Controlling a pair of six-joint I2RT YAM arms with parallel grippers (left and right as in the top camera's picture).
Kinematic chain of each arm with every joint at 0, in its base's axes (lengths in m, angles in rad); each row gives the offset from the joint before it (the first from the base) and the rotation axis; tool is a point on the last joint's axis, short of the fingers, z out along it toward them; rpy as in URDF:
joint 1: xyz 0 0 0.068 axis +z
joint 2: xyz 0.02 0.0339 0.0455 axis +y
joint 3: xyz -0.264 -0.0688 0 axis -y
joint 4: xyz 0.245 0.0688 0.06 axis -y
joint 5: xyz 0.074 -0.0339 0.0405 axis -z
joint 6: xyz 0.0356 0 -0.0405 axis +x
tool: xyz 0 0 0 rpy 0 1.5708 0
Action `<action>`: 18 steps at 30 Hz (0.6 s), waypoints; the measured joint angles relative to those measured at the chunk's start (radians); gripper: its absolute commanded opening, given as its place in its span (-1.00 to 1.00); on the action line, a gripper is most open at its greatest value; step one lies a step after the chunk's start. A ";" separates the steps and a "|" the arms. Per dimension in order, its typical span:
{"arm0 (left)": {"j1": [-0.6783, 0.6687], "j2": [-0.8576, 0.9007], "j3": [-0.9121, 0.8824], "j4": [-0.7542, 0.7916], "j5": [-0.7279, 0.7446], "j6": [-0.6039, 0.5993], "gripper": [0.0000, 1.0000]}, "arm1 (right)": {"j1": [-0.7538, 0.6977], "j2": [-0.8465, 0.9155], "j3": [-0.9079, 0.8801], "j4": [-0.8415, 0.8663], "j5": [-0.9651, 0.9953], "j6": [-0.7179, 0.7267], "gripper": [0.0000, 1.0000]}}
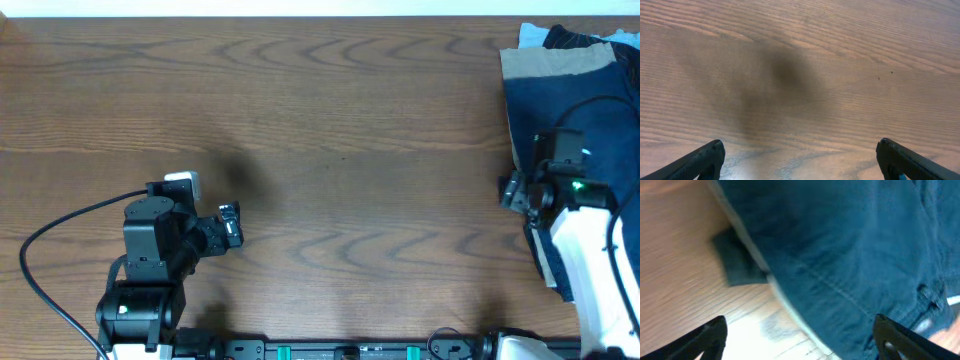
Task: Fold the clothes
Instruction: 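Reach the right gripper to the blue denim shorts on the pile and grasp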
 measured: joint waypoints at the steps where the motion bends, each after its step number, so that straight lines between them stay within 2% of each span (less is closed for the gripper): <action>1: 0.000 0.000 0.000 0.000 0.000 0.000 0.96 | -0.019 0.018 0.000 0.011 0.005 0.009 0.59; 8: 0.000 0.000 0.000 0.000 0.000 0.000 0.96 | -0.045 0.109 0.000 0.089 -0.004 0.034 0.26; 18: 0.000 0.000 0.000 0.000 0.000 0.000 0.96 | -0.045 0.245 0.000 0.237 -0.027 0.039 0.28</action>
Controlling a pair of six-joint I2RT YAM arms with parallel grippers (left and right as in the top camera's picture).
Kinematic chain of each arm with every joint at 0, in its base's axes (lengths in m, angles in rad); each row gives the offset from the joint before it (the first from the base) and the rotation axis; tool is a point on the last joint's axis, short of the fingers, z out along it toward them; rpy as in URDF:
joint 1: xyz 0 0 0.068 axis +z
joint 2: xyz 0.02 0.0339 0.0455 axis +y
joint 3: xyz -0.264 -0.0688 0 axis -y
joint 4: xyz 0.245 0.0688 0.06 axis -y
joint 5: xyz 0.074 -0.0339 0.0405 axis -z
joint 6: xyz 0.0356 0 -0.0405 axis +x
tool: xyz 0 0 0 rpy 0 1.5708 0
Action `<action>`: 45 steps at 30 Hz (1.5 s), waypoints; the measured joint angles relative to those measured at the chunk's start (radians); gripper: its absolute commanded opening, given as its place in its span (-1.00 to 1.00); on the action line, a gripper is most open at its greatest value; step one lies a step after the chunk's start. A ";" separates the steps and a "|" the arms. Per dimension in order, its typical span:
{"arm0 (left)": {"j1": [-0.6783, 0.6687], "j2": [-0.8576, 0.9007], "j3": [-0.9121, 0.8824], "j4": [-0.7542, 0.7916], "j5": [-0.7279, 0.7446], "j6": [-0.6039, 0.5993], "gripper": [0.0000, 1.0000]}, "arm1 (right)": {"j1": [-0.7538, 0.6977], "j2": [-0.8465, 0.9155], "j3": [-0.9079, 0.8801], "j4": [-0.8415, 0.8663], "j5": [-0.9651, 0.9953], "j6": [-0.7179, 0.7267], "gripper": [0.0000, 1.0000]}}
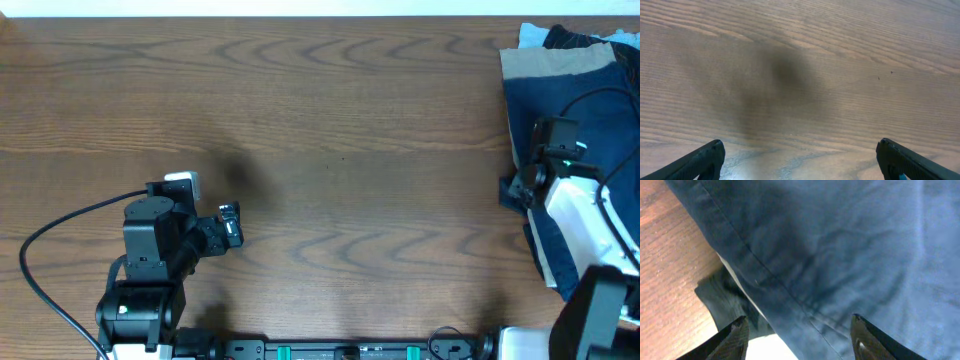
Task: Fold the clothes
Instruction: 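Reach the right gripper to the blue denim shorts on the pile and grasp, then drag the shorts leftward off the pile onto the table with the right gripper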
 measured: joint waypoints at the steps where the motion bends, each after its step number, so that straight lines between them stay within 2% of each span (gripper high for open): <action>1: 0.000 0.000 0.000 0.000 0.000 0.000 0.96 | 0.000 0.011 0.000 0.010 -0.001 0.000 0.27; 12: 0.000 0.000 0.000 0.000 0.000 0.000 0.95 | 0.000 0.075 0.000 0.080 -0.033 0.000 0.24; 15: 0.000 0.000 0.000 0.000 0.002 0.000 0.96 | 0.000 0.093 0.000 0.089 -0.035 0.000 0.18; 22: 0.000 0.000 0.000 0.000 0.007 0.000 0.96 | 0.000 0.122 0.000 0.104 -0.032 0.002 -0.13; 28: 0.000 0.000 0.000 0.000 0.007 0.000 0.96 | 0.000 0.124 0.000 0.132 -0.026 0.004 -0.15; 32: 0.000 0.000 0.000 0.000 0.007 0.000 0.96 | 0.000 0.124 0.000 0.141 -0.024 0.003 -0.33; 35: 0.000 0.000 0.000 0.000 0.008 0.000 0.96 | 0.000 0.124 0.000 0.144 -0.019 0.004 -0.63; 37: 0.000 0.000 0.000 0.000 0.007 0.000 0.96 | -0.001 0.124 0.000 0.145 -0.018 0.002 -0.94; 45: 0.000 0.000 0.000 0.000 0.007 0.000 0.96 | -0.001 0.123 0.009 0.120 -0.019 0.003 -0.98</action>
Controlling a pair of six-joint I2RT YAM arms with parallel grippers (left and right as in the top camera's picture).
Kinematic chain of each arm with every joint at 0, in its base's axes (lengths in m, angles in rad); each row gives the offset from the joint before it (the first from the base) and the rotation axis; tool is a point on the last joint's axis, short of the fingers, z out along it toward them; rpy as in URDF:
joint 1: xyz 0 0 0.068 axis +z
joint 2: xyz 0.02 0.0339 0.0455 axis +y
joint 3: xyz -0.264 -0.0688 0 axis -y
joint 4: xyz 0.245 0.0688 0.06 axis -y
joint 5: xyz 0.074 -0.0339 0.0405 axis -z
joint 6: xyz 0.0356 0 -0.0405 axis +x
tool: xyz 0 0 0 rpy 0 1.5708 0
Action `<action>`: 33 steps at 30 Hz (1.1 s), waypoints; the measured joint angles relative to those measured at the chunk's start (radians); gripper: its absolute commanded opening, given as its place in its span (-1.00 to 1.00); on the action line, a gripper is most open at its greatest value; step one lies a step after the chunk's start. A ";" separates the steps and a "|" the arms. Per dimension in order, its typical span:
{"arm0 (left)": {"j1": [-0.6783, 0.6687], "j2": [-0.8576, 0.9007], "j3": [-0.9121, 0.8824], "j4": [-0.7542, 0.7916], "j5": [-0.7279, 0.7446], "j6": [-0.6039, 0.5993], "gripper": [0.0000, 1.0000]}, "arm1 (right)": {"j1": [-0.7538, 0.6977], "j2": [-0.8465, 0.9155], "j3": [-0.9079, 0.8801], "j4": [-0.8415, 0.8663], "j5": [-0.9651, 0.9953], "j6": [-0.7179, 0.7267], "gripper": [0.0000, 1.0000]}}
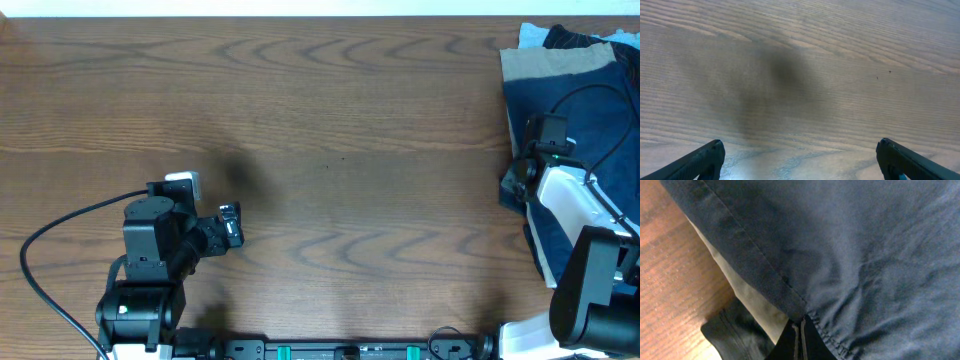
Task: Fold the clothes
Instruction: 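Drag the shorts leftward off the pile onto the table with the right gripper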
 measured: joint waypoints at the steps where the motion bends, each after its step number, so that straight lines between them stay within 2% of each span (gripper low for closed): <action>1: 0.000 0.000 0.000 0.000 0.000 0.000 0.96 | 0.000 -0.002 0.007 -0.014 -0.002 -0.004 -0.98; 7: 0.000 0.000 0.000 0.000 0.000 0.000 0.96 | -0.001 -0.090 0.137 -0.161 -0.126 -0.096 -0.99; 11: 0.000 0.000 0.000 0.001 0.000 0.000 0.96 | -0.004 -0.204 0.243 -0.235 -0.310 -0.164 -0.98; 16: 0.000 0.000 0.000 0.000 0.000 0.000 0.96 | 0.037 -0.268 0.261 -0.309 -0.521 -0.201 -0.98; 22: 0.000 0.000 0.000 0.001 0.000 0.000 0.96 | 0.185 -0.253 0.260 -0.286 -0.763 -0.212 -0.98; 28: 0.000 0.000 0.000 0.001 0.000 0.000 0.96 | 0.377 -0.253 0.260 -0.224 -0.868 -0.212 -0.94; 29: 0.000 0.000 0.000 0.001 0.000 0.000 0.96 | 0.401 -0.253 0.260 -0.220 -0.873 -0.212 -0.69; 30: 0.000 0.000 0.000 0.001 0.000 0.000 0.96 | 0.435 -0.252 0.260 -0.219 -0.874 -0.209 -0.31; 32: 0.000 0.000 0.000 0.001 0.000 0.000 0.96 | 0.480 -0.249 0.260 -0.218 -0.861 -0.214 0.03; 33: 0.000 0.000 0.000 0.001 0.000 0.000 0.96 | 0.499 -0.247 0.260 -0.220 -0.848 -0.217 0.42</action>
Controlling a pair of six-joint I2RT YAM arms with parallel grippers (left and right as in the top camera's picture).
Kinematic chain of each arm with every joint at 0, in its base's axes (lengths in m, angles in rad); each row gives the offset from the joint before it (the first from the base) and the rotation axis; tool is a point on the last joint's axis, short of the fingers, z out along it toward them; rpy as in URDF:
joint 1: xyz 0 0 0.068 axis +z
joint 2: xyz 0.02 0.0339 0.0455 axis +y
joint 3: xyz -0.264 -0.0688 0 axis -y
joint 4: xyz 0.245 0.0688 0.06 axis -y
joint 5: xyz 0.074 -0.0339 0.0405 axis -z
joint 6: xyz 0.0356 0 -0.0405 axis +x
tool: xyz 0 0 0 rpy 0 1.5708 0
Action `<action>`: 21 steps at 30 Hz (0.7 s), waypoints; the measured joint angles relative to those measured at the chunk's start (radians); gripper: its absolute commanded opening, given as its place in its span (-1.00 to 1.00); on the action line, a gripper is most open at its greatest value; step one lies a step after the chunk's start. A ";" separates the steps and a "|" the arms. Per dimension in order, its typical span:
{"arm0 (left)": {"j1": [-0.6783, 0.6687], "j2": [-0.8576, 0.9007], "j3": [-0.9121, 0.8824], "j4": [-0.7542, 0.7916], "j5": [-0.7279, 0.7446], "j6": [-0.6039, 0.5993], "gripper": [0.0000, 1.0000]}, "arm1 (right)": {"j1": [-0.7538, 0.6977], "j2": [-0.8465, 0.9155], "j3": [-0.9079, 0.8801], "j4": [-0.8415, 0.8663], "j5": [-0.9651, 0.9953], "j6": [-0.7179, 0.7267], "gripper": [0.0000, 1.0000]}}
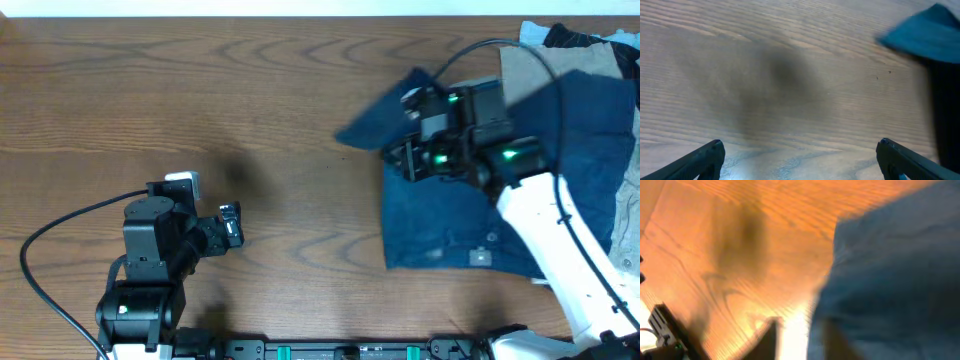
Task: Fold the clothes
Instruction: 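Drag the shorts leftward off the pile onto the table with the right gripper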
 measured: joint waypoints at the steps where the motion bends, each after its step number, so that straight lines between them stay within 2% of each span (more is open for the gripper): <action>1: 0.000 0.000 0.000 0.000 0.000 0.000 0.95 | 0.018 0.003 0.000 -0.008 0.029 0.006 0.64; 3: 0.000 0.000 0.000 0.000 0.000 0.000 0.96 | 0.033 0.005 0.000 -0.033 0.093 0.009 0.96; 4: 0.000 0.000 0.000 0.000 0.000 0.000 0.96 | 0.034 0.006 0.000 -0.047 0.136 0.018 0.99; 13: 0.000 0.008 0.000 -0.008 0.091 -0.101 0.95 | -0.037 0.009 0.000 -0.264 0.470 0.104 0.99; 21: 0.000 0.124 0.000 -0.004 0.259 -0.238 0.96 | -0.115 0.010 0.000 -0.352 0.528 0.124 0.98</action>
